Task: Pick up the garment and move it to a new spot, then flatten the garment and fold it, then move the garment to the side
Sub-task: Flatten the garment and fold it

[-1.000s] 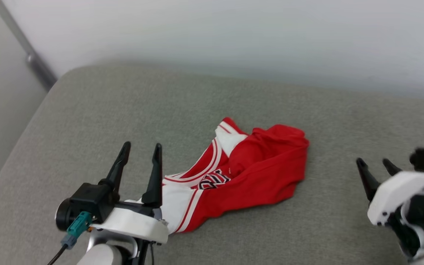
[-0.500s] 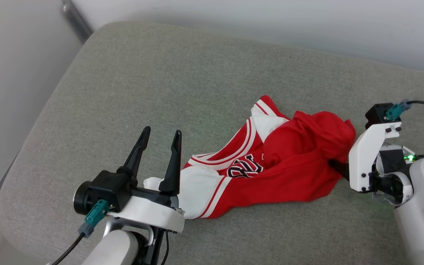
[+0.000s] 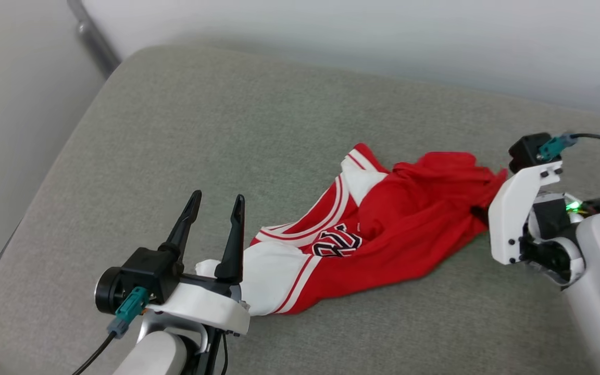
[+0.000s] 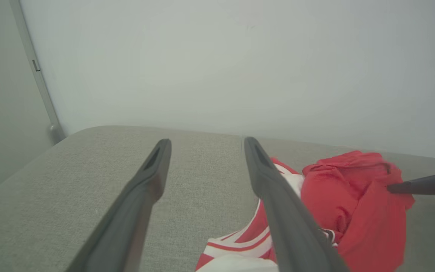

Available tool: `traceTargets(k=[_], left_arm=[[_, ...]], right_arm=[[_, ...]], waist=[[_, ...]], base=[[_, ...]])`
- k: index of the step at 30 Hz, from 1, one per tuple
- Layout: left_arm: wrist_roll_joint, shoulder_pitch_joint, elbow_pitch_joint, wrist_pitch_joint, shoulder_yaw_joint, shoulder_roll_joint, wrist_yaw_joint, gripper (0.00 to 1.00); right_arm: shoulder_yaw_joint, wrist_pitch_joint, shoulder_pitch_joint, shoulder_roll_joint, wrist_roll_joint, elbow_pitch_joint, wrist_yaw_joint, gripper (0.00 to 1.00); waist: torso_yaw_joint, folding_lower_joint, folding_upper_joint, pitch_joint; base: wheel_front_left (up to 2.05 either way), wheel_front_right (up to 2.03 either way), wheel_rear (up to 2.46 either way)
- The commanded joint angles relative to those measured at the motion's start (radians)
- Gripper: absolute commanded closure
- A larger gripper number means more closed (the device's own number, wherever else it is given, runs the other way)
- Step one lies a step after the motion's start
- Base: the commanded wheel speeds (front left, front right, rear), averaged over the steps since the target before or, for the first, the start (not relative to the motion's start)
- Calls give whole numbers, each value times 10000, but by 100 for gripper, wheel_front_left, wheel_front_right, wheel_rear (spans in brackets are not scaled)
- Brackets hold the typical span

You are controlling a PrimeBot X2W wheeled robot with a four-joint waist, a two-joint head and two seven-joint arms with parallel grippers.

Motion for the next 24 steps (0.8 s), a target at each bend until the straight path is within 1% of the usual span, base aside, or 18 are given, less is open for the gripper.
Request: traceTargets(k=[1,6,10,12,16,20,22,23,24], left_arm=[[4,122,-6,-30,-4,9,13,0],[-102,446,-53,80,101,211,125,0],[-160,720,-129,193,149,377,223,0],[-218,858,-163,252,183,444,283,0],[-241,1109,-263,396,201,576,408,0],[-279,1267,-300,534,172,666,468,0],[-325,1370,-310,596,176,699,494,0],[-350,1408,-316,614,178,705,528,0],[-345,1430,-331,631,184,728,555,0]], right_arm=[[-3,-48,189,-105,56,-146,-3,100],[-182,-344,1106,-730,-6,-1773,-3,100],[-992,-89,2810,-858,-294,-3310,-3,100],[-1486,102,3942,-679,-499,-4010,-3,100],[-2346,425,6265,156,-769,-5021,-3,100],[-2822,497,8087,1288,-1034,-5182,-3,100],[-2922,394,8634,1678,-1158,-5093,-3,100],[-2959,292,8818,1837,-1132,-5026,-3,56],[-2996,139,8941,1926,-1165,-4967,-3,0]], waist=[[-306,-1,-1,-277],[-1072,-1,-1,-786],[-1646,-1,-1,-1086],[-1908,-1,-1,-1208],[-2280,-1,-1,-1340],[-2457,-1,-1,-1475],[-2532,-1,-1,-1532],[-2568,-1,-1,-1564],[-2594,-1,-1,-1579]], base=[[0,0,0],[0,0,0],[0,0,0],[0,0,0],[0,0,0],[0,0,0],[0,0,0],[0,0,0],[0,0,0]])
